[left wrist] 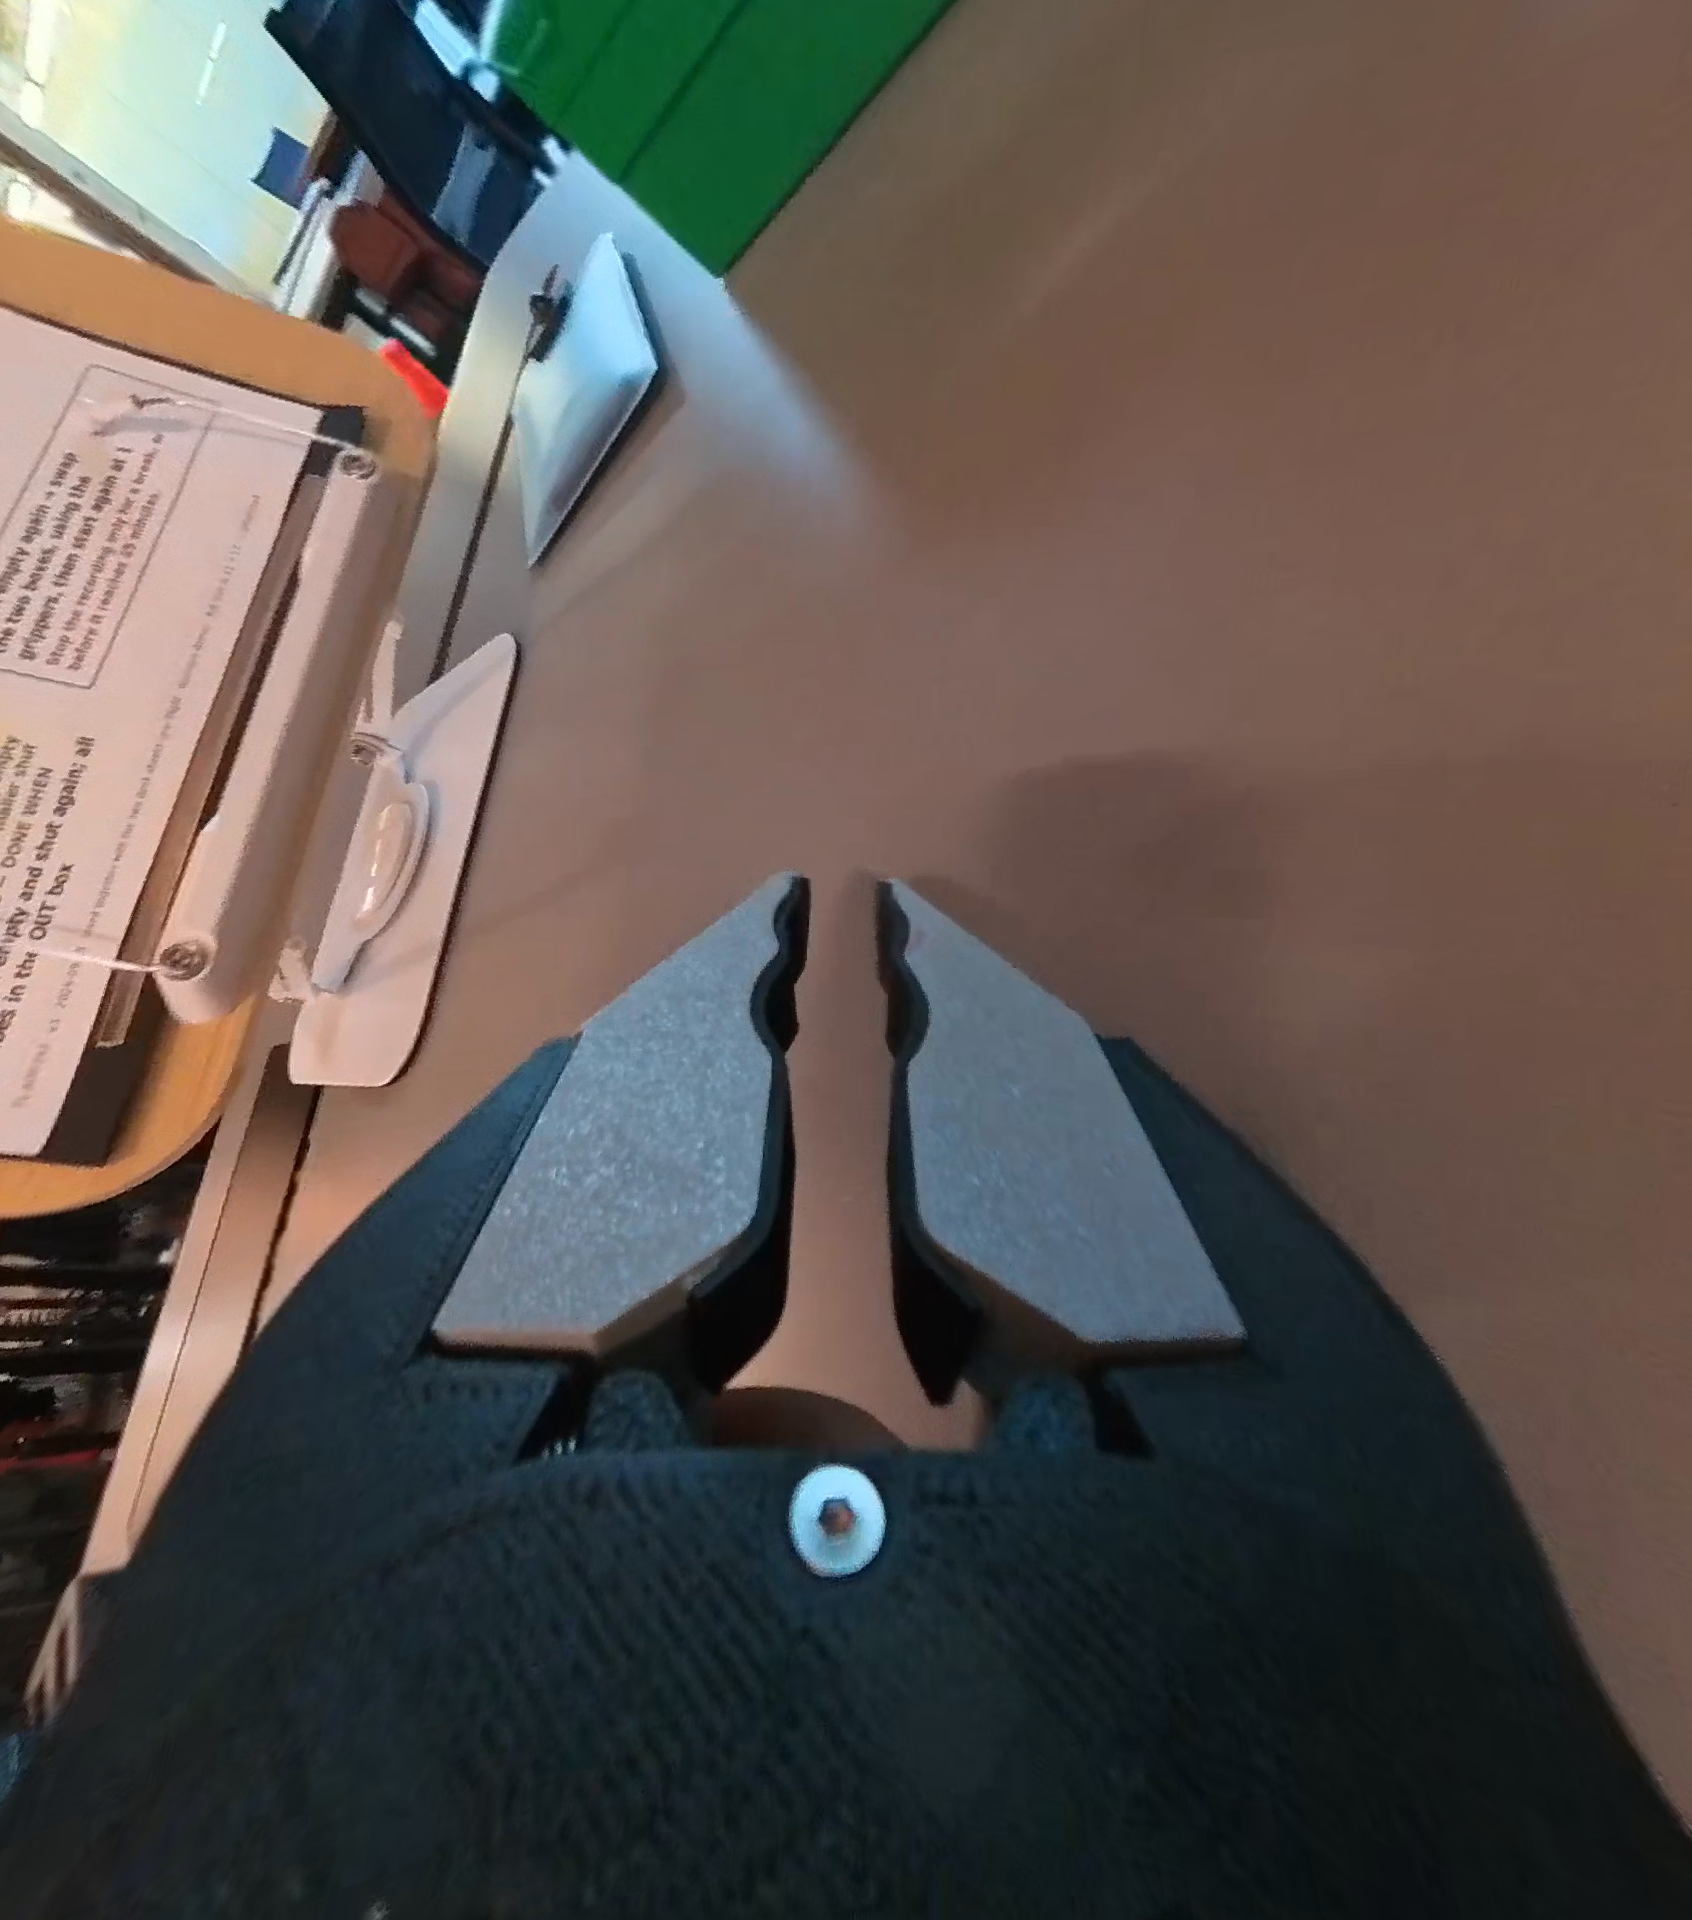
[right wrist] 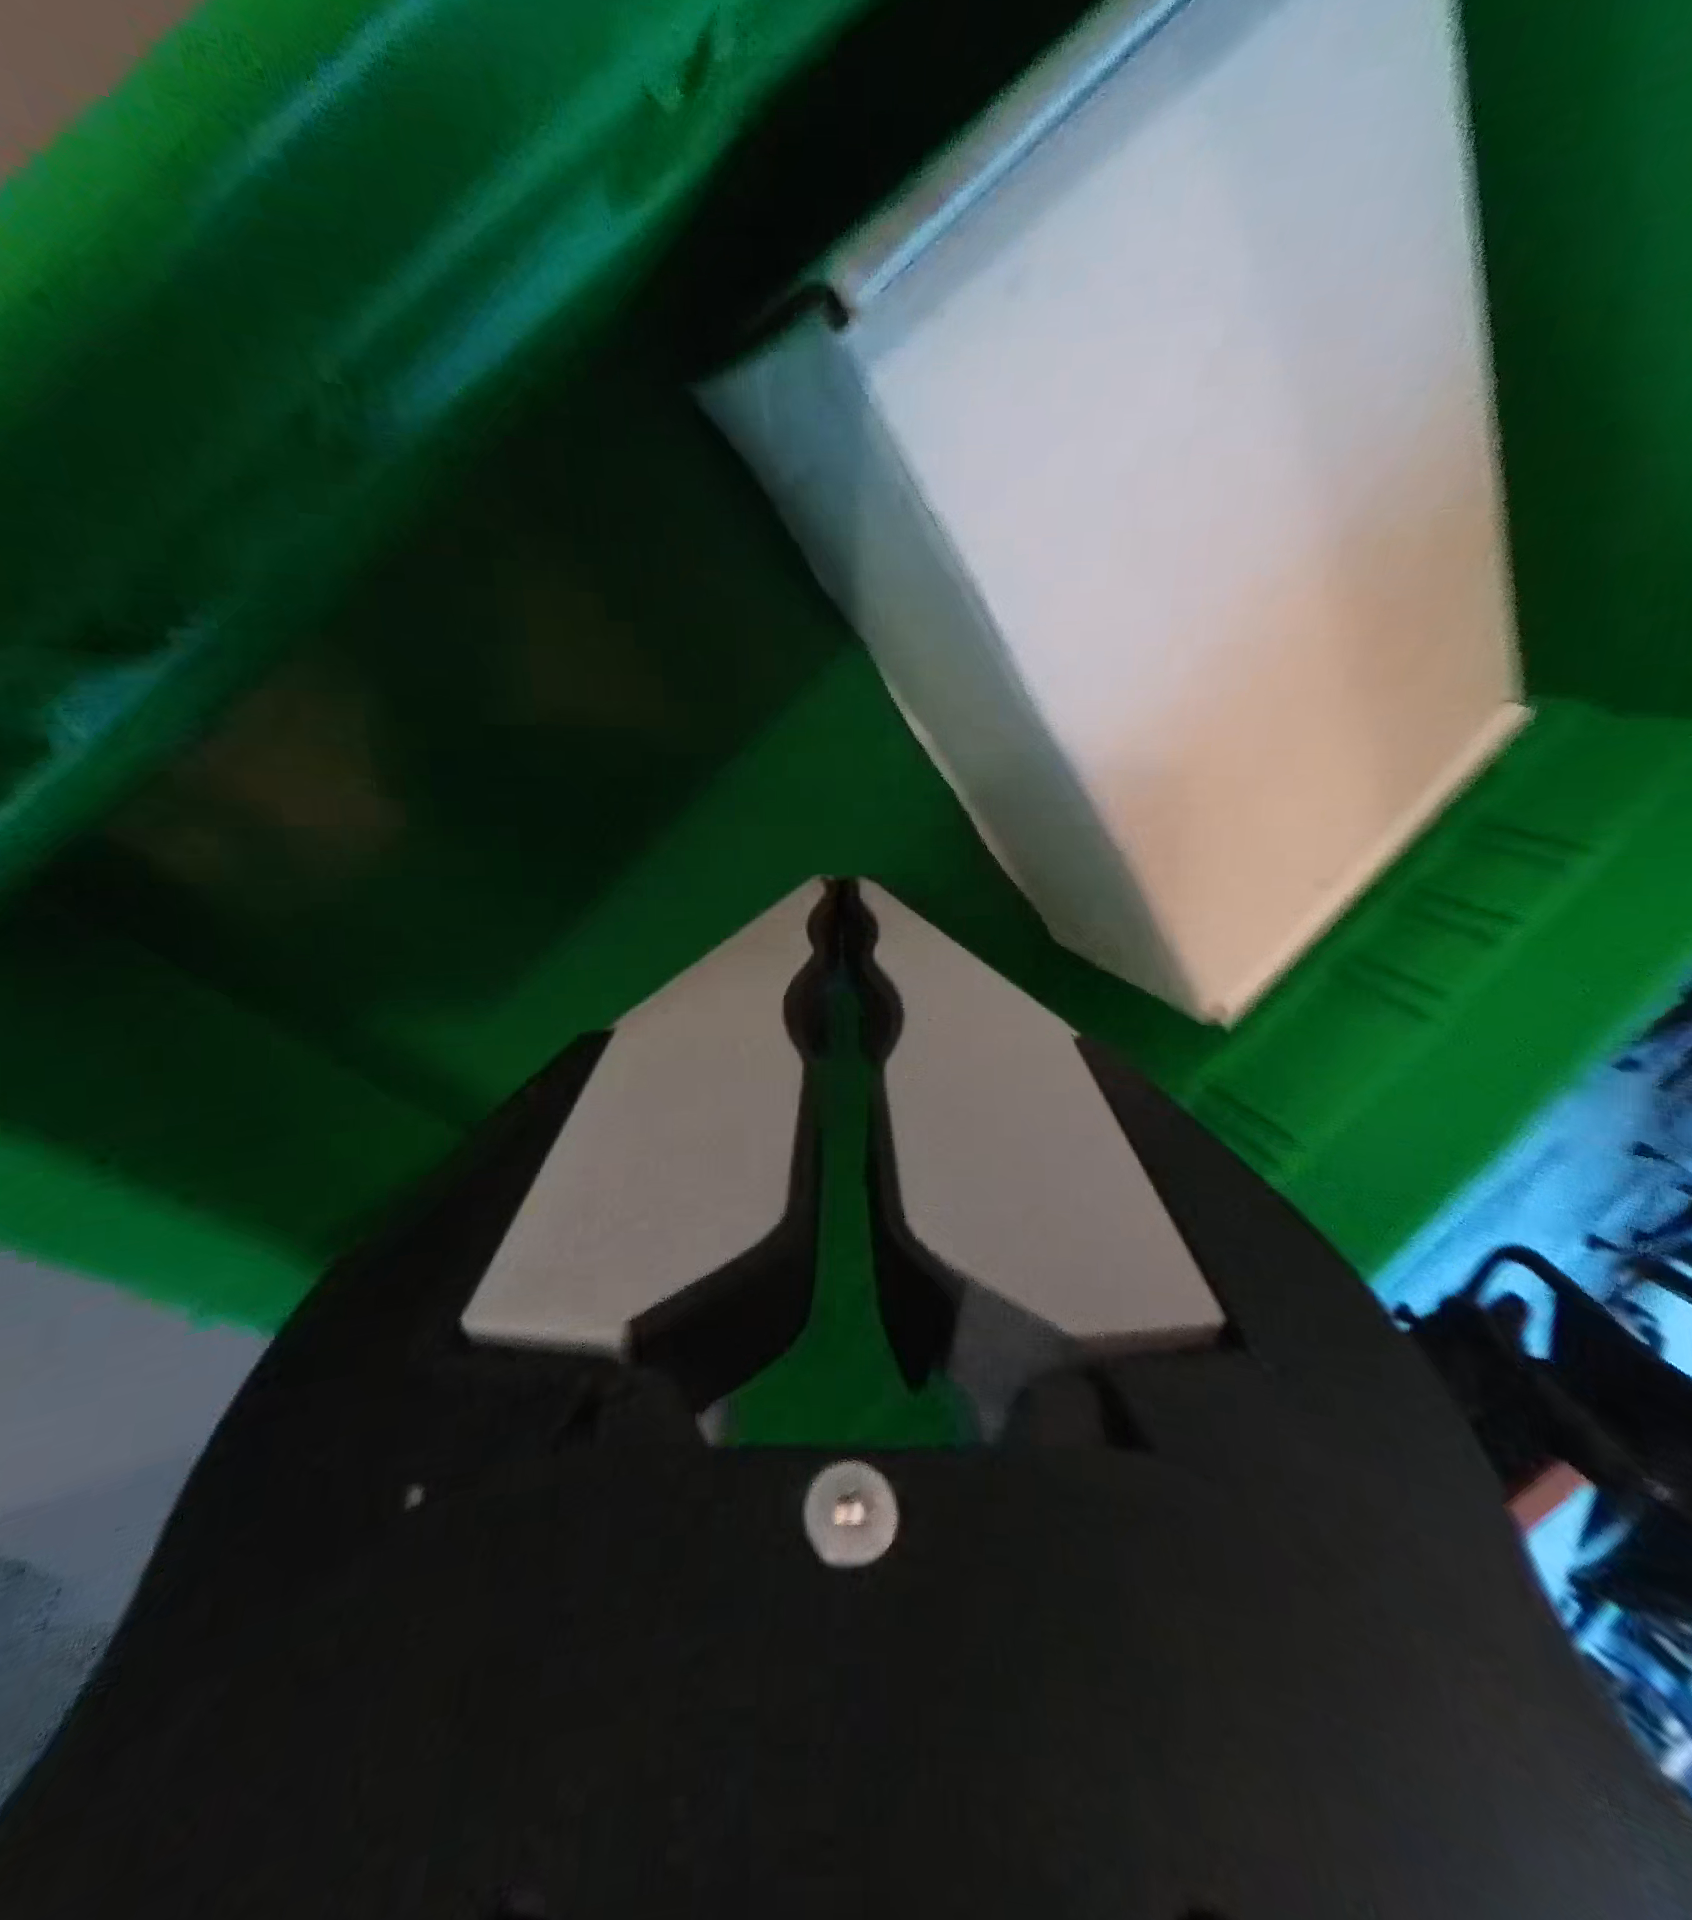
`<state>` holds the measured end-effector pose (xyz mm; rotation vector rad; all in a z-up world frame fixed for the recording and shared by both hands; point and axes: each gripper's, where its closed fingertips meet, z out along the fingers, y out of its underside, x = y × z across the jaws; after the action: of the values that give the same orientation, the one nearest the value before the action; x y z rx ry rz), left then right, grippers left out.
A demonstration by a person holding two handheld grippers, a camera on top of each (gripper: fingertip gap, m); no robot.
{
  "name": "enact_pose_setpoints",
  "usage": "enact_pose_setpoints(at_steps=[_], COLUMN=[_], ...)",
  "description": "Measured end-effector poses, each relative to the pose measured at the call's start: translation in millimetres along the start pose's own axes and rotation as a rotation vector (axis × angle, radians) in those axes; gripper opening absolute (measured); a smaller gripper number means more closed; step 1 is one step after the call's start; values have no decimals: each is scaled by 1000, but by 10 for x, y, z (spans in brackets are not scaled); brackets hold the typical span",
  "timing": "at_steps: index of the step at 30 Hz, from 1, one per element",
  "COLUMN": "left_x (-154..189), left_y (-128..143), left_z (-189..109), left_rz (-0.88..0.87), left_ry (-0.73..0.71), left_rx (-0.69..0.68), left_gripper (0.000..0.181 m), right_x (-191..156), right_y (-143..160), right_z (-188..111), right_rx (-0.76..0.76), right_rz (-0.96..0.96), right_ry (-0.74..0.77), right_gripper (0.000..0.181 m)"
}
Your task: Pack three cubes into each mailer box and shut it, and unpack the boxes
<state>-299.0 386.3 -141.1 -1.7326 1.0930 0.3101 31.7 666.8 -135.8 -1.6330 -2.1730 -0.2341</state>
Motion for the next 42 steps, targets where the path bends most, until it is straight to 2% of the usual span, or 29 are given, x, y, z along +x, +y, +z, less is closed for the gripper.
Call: enact_pose_setpoints(at_steps=[1,4,5,7,9,13,17,19,21,24,28,33,38,42], left_x=[31,59,54,24,-5,0,50,56,36,-21,-47,-49,-53,-33], left_y=[-4,-8,5,22,26,49,57,73,74,64,106,85,101,94], left_z=[15,24,18,-2,-20,-13,22,31,16,-18,-5,-18,-15,-9], left_rz=[5,24,24,13,1,0,10,15,10,-7,-5,0,-16,-14], left_ry=[11,14,12,4,1,10,27,28,18,0,-10,-17,-18,-10], left_rx=[-4,-9,-12,-11,-3,-10,-20,-31,-31,-15,-39,-35,-36,-40], left_gripper=[11,11,11,11,11,11,11,11,11,11,12,11,11,12], right_x=[12,543,630,686,582,503,237,270,177,218,156,81,-217,-570], right_y=[-22,15,-5,-145,-283,-302,-441,-487,-555,-421,-16,341,383,11], right_z=[78,222,231,212,205,108,193,267,345,367,432,369,234,121], right_rx=[-4,-123,-134,-44,68,125,222,221,238,153,-37,-130,-168,-6], right_rz=[8,-61,-71,-18,70,138,214,236,285,317,470,678,772,811], right_ry=[5,367,439,498,420,375,162,211,179,269,242,242,158,-11], right_gripper=[0,0,0,0,0,0,0,0,0,0,0,0,0,0])
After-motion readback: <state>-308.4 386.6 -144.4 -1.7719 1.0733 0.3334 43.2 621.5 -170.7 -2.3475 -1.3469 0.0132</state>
